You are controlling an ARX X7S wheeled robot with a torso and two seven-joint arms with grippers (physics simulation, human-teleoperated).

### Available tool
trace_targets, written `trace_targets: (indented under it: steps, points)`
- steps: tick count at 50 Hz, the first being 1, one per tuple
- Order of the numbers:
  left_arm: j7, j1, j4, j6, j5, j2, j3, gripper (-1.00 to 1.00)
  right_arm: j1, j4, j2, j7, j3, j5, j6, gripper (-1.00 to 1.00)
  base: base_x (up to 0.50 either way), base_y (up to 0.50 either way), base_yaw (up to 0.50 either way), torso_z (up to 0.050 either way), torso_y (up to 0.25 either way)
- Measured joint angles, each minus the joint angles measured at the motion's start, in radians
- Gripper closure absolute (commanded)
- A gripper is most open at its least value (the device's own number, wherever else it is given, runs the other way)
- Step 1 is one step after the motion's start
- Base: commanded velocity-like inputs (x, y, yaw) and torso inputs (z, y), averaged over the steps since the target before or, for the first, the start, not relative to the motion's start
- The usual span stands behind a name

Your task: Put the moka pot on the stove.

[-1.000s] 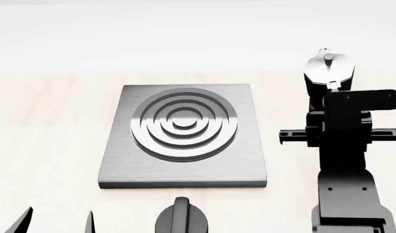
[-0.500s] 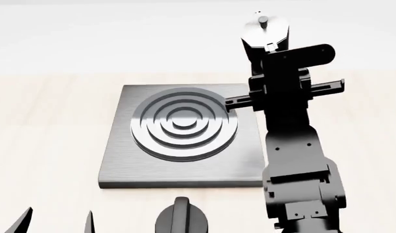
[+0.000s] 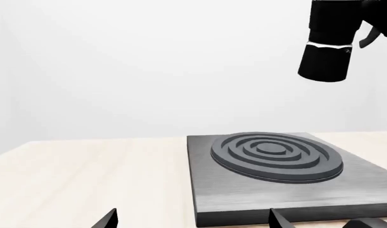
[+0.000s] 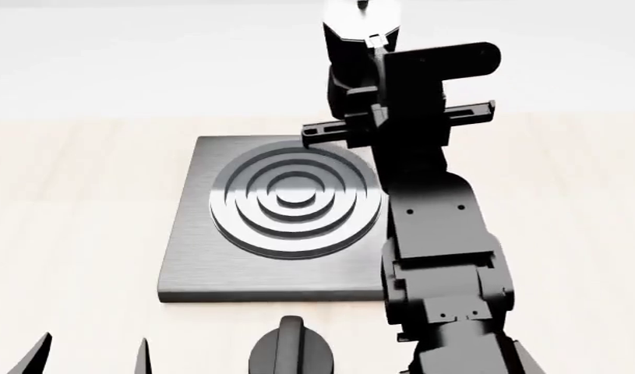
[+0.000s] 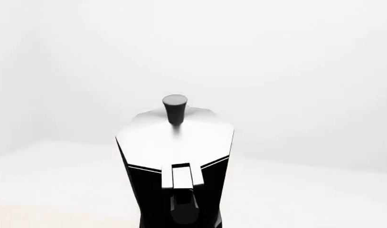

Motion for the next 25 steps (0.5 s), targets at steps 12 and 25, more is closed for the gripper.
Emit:
trace_targets:
  steps: [12, 25]
  points:
    - [-0.005, -0.001, -0.001, 0.002, -0.003, -0.003, 0.004, -1.0, 0.006, 0.0, -0.006, 0.011, -0.298, 0.339, -0.026, 1.0, 0.0, 0.0, 0.0, 0.0, 0.002]
    - [-0.009, -0.002, -0.001, 0.004, -0.007, -0.006, 0.009, -1.0, 0.017, -0.002, -0.007, 0.034, -0.685, 0.725, -0.069, 1.0, 0.0, 0.0, 0.0, 0.0, 0.001]
